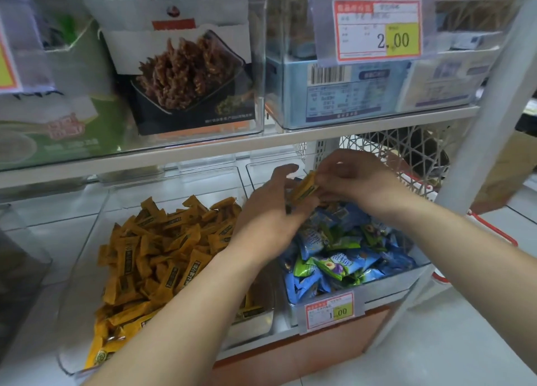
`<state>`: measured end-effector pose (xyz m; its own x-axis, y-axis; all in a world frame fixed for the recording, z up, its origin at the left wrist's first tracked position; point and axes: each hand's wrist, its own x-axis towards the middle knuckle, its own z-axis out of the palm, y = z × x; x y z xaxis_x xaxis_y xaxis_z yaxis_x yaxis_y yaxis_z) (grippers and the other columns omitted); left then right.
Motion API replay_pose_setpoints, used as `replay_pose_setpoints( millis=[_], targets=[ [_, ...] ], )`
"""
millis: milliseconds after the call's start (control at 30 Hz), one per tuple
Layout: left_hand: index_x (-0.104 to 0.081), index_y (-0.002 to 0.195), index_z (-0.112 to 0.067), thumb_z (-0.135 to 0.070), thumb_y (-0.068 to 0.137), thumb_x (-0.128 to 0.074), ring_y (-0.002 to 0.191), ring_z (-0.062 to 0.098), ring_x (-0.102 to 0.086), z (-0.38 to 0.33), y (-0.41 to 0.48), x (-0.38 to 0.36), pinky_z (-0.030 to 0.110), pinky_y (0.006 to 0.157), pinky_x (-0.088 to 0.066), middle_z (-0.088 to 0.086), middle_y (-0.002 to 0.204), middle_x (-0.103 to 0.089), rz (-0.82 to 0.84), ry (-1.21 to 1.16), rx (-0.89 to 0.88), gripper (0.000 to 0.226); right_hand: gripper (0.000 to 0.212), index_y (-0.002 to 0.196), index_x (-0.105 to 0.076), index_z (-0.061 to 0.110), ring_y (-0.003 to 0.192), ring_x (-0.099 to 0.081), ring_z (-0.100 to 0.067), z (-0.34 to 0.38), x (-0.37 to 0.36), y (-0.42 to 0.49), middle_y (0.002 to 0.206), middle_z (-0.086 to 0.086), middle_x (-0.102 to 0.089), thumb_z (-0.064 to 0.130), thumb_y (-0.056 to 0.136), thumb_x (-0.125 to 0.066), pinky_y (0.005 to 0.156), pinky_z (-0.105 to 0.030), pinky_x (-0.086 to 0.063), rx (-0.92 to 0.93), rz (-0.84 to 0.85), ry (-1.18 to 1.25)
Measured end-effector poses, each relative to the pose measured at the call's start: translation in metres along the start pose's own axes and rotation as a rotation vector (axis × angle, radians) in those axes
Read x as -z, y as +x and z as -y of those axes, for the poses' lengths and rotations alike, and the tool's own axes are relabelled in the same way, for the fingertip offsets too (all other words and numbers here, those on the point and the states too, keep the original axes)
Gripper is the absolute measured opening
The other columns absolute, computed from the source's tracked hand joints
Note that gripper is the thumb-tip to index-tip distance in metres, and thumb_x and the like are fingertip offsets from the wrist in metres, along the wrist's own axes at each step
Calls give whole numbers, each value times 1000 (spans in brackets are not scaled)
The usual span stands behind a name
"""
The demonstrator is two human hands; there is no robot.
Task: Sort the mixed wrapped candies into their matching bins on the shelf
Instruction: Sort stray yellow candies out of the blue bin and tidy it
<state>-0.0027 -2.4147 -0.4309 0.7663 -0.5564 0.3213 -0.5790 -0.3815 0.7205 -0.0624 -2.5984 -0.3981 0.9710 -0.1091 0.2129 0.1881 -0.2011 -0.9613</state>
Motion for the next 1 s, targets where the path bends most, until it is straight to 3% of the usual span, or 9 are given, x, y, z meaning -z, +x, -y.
replay_pose_setpoints(
  millis=[67,200,267,333,467,567,700,867,1000],
  targets=[
    [-51,123,-38,-48,93,-58,82,17,-66,2,1,1,36,71,-54,-9,90,-69,-54,70,-11,33,6,90,-72,13,87,-74,-25,2,-3,7,88,-11,-76,10,93,-68,79,-34,-60,7,54,-82],
    [-58,115,-34,-50,93,-55,75,16,-61,9,2,4,31,67,-51,-9,83,-64,-91,171,102,28,9,94,-72,30,85,-66,-4,-16,17,44,98,10,-72,31,96,-63,84,-30,-51,-9,-11,-670],
    [-60,110,-32,-49,93,-57,78,17,-60,13,2,6,29,67,-48,-9,84,-64,-88,171,102,24,7,100,-70,32,90,-64,-1,-30,24,57,106,11,-69,33,95,-65,78,-19,-46,-104,158,-872],
    [-61,110,-32,-48,92,-58,79,15,-60,16,2,7,25,63,-43,-8,85,-64,-82,163,108,25,12,103,-73,32,75,-63,9,-45,21,65,103,10,-70,30,91,-70,66,-11,-43,-201,316,-934],
    [-59,121,-32,-50,91,-60,83,12,-61,18,2,7,26,70,-47,-11,93,-65,-72,149,129,35,7,92,-72,33,77,-57,-6,-61,11,75,102,2,-70,27,88,-73,68,-21,-41,-223,319,-1090],
    [-58,122,-32,-53,88,-63,95,14,-63,20,3,9,33,84,-52,-10,104,-67,-76,66,155,40,4,86,-71,26,78,-60,-8,-56,16,70,96,5,-69,29,88,-72,67,-19,-42,-123,101,-984],
    [-62,118,-27,-49,90,-64,93,13,-66,18,4,14,36,85,-54,-9,104,-70,-127,-42,126,35,9,80,-70,28,75,-68,-3,-25,13,41,80,11,-72,32,87,-76,65,-14,-49,-5,-137,-538],
    [-62,110,-29,-38,93,-62,92,8,-64,4,6,10,26,79,-52,-11,99,-69,-143,-175,65,20,7,86,-71,9,81,-74,-23,-4,-17,17,84,-8,-74,2,86,-73,76,-31,-61,0,-78,-17],
    [-54,83,-33,-39,94,-61,65,-4,-54,6,5,12,11,56,-35,-12,72,-58,-172,-97,44,15,12,100,-71,5,88,-75,-27,-2,-13,23,93,-12,-76,14,93,-68,77,-30,-60,-89,-7,15]
  ],
)
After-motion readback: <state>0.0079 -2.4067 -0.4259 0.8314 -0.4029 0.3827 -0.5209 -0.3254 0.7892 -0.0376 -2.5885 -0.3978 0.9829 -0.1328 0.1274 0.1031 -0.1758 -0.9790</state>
